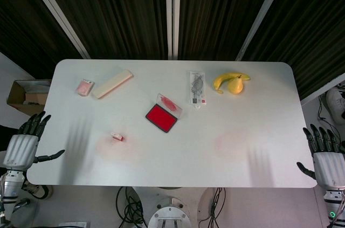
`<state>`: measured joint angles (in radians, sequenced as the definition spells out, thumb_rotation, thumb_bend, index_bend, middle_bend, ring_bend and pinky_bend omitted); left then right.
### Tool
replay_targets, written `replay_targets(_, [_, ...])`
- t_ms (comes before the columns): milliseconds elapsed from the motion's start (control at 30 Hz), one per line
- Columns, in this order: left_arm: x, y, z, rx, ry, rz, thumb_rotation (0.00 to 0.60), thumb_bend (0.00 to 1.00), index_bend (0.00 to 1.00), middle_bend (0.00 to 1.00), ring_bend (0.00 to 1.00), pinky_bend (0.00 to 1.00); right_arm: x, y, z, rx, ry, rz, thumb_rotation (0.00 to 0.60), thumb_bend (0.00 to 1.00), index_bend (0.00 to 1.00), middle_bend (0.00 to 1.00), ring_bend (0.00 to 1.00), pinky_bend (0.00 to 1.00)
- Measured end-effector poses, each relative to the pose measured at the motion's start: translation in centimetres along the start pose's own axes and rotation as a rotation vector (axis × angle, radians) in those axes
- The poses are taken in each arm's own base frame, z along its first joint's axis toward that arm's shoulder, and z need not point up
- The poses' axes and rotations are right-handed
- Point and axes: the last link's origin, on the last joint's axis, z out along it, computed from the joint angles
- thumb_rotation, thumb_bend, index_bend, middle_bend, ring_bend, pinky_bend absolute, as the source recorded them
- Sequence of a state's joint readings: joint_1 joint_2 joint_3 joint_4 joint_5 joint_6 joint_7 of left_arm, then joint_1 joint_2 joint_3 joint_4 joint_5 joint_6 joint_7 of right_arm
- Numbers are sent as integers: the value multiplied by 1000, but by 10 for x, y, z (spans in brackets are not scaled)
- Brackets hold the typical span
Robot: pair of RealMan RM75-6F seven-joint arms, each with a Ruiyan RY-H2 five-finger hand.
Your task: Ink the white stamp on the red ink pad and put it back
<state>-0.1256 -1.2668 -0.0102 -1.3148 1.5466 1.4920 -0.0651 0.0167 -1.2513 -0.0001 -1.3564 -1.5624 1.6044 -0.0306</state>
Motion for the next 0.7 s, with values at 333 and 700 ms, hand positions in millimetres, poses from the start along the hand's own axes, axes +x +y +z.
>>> replay_targets(333, [1,4,-2,-20,4,-14,280,0,47,4,36,186,1,3,-1,-8,-3,28,600,14,0,0,0,0])
replay_targets(700, [-4,44,22,-266,19,8,600,0,98,75,83,276,5,6,3,-8,35,34,600,19,0,0,0,0])
